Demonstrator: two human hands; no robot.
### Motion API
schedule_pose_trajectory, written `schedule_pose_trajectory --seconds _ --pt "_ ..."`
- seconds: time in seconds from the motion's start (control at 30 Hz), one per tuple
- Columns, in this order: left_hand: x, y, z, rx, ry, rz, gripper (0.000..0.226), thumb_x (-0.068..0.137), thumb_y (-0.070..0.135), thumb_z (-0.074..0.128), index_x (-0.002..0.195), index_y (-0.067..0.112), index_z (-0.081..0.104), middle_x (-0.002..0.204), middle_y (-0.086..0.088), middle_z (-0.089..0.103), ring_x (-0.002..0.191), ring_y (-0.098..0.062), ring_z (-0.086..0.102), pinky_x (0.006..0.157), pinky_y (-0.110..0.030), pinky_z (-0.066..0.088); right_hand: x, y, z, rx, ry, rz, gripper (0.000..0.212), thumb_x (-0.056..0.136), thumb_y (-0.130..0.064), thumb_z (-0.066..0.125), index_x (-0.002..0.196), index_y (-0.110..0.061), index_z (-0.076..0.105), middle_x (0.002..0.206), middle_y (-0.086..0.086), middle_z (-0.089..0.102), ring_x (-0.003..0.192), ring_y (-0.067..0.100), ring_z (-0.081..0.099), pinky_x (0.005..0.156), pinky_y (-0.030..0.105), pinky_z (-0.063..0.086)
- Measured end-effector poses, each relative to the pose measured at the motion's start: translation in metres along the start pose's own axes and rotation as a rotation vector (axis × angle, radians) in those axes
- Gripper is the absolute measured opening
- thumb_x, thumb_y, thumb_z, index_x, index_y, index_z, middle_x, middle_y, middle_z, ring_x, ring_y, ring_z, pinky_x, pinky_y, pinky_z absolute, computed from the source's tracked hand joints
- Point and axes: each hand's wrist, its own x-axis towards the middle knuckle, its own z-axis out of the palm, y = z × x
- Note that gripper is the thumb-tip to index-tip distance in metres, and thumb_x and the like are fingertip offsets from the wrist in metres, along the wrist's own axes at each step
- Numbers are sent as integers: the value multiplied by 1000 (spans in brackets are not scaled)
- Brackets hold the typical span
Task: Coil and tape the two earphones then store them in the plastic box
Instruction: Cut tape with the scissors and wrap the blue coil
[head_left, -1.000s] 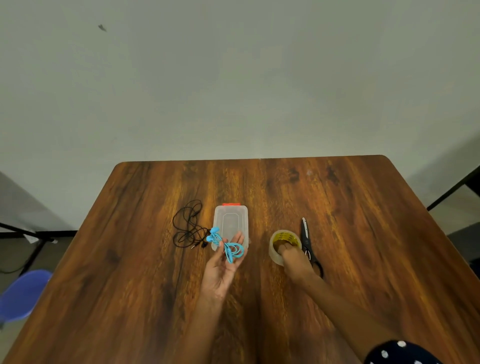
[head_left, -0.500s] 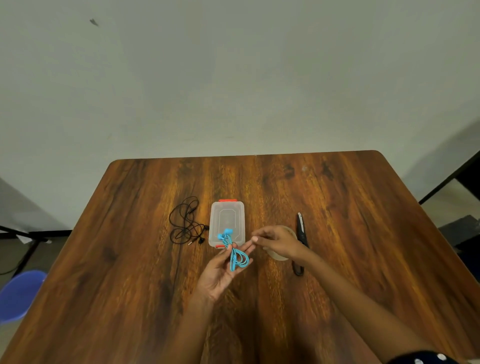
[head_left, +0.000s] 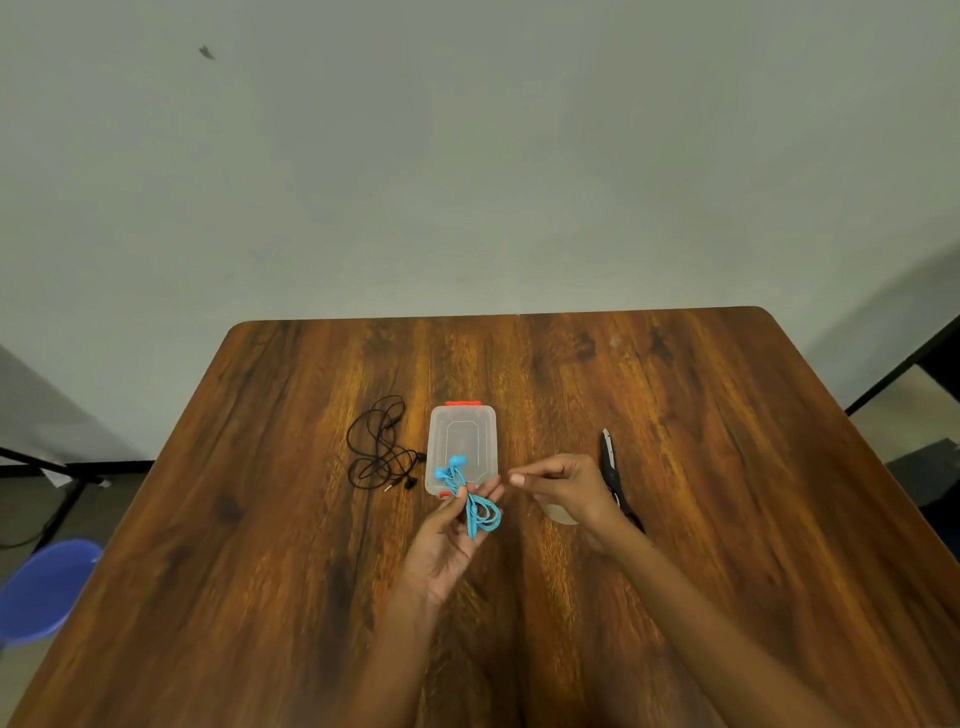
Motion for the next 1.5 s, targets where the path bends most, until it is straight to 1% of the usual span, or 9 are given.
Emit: schedule_pose_trajectory --seconds 0.13,0.27,0.37,0.57,0.7,0.93,1.1,1.3,1.5 --pt "0 1 -2 14 107 68 27 83 10 55 108 0 60 114 -23 67 108 -28 65 87 -38 54 -7 -9 5 188 137 84 23 79 -16 74 99 -6 73 96 10 75 86 15 70 71 22 56" --pt "-2 -5 3 180 159 111 21 93 10 49 106 1 62 110 -18 69 96 -20 70 77 -29 59 -13 -11 24 460 56 257 28 81 -13 71 108 -8 67 99 9 75 91 18 72 77 26 58" --pt "-5 -9 8 267 178 141 23 94 10 49 111 1 62 103 -13 70 87 -16 69 70 -25 59 -17 -8 37 428 82 274 32 77 -11 75 108 -6 68 97 9 75 90 18 72 73 24 58" --pt "-10 -9 13 351 188 183 26 95 11 49 114 0 62 106 -13 70 93 -18 67 68 -24 57 -24 -6 47 387 172 267 23 81 -14 72 104 -10 71 101 6 73 95 17 70 82 32 57" --pt "-12 -7 13 374 171 190 27 96 14 48 116 2 61 112 -13 70 106 -19 66 74 -27 56 -24 -12 42 299 183 226 17 83 -16 71 99 -11 73 105 4 71 102 13 65 86 31 54" --pt "-13 -7 17 389 163 179 25 95 14 48 113 2 61 112 -13 70 108 -21 65 85 -33 52 -22 -19 31 275 135 185 18 82 -19 70 96 -9 75 105 -1 73 108 11 62 93 28 45" --pt "-16 -8 24 366 138 185 28 95 12 50 116 -2 61 115 -16 68 111 -24 64 86 -34 53 -20 -20 22 329 58 200 23 90 -24 61 100 -8 73 103 8 74 104 19 67 102 37 44" --pt "-19 -7 35 331 47 189 28 91 11 52 115 0 62 118 -15 67 112 -24 63 85 -33 57 -17 -20 16 399 15 269 32 89 -38 57 104 -15 74 114 5 70 108 17 62 89 31 45" --pt "-17 -7 41 391 51 207 26 86 16 58 108 5 68 113 -14 69 108 -22 65 89 -35 54 -17 -20 16 397 34 281 32 87 -34 59 104 -12 73 110 5 72 102 15 62 81 29 44"
